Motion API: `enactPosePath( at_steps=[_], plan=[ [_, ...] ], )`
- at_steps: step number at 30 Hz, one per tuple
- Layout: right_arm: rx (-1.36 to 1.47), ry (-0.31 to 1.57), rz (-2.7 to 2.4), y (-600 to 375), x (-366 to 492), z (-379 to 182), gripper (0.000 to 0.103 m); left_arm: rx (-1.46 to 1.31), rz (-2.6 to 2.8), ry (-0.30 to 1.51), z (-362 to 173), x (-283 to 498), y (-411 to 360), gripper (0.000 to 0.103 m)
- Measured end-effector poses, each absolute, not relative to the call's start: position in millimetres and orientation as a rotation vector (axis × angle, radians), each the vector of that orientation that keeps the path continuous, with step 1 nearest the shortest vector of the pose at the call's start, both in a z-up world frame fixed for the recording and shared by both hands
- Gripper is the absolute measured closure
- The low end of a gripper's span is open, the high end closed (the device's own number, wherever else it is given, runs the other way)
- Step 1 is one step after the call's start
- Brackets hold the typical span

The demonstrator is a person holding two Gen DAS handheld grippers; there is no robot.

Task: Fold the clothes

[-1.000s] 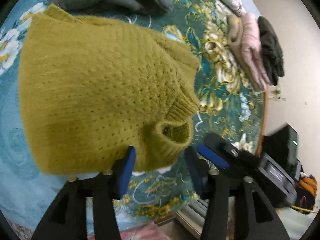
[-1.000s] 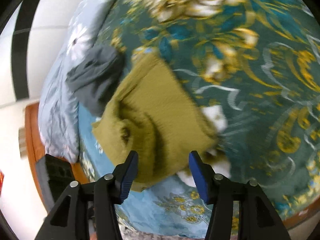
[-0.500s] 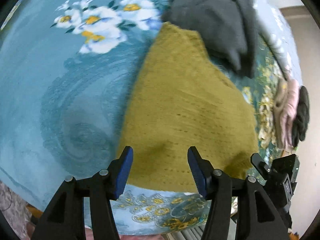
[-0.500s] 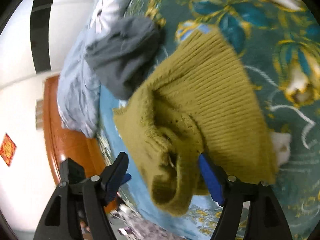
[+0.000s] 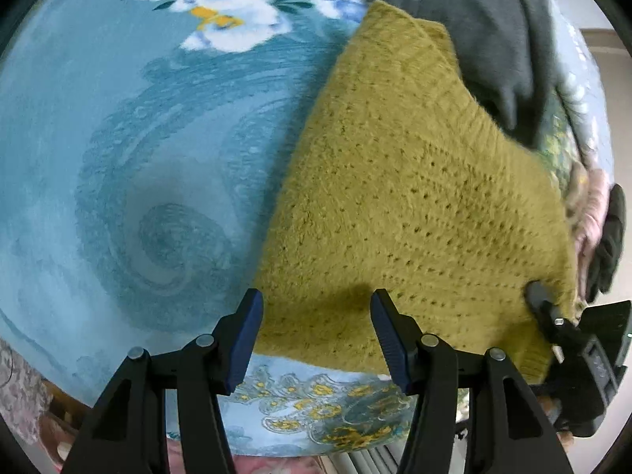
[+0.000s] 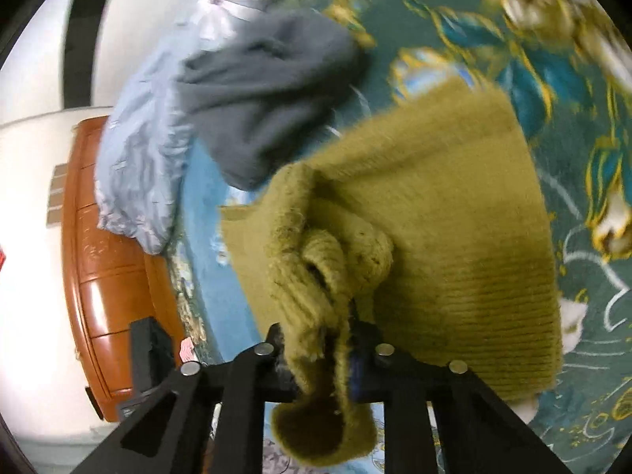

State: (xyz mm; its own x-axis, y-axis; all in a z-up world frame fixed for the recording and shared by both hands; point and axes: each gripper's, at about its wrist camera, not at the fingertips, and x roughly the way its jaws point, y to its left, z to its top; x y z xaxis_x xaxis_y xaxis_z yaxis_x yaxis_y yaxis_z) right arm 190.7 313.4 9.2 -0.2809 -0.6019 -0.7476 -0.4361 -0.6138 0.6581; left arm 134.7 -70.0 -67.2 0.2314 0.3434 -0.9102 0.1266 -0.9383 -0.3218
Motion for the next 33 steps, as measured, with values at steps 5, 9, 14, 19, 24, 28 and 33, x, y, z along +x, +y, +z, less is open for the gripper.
enactPosePath(
  at_steps=[5, 9, 14, 19, 24, 28, 33],
  plan=[
    [1.633, -1.317, -2.146, 335, 206, 53, 0.087, -2.24, 1.728, -0.386, -58, 139, -47, 0.045],
    [1.841, -1.39, -2.128, 360, 216, 7, 0.087, -2.286, 1.726, -0.31, -71, 141, -35, 0.045],
    [1.925, -1.454, -2.116, 367, 225, -19, 0.087, -2.321, 1.734, -0.331, -78, 138, -36, 0.045],
    [1.917, -1.424, -2.191, 370, 237, -5, 0.087, -2.309, 1.742, -0.283, -75, 133, -33, 0.045],
    [1.919, -1.396, -2.216, 381, 244, 12, 0.083, -2.26, 1.808, -0.233, -57, 126, -32, 0.045],
    [1.892, -1.327, -2.388, 391, 243, 47, 0.083, -2.089, 1.908, -0.106, -24, 115, -19, 0.045],
    [1.817, -1.143, -2.31, 347, 208, 65, 0.083, -1.92, 1.835, 0.006, -8, 113, 42, 0.045]
  ],
)
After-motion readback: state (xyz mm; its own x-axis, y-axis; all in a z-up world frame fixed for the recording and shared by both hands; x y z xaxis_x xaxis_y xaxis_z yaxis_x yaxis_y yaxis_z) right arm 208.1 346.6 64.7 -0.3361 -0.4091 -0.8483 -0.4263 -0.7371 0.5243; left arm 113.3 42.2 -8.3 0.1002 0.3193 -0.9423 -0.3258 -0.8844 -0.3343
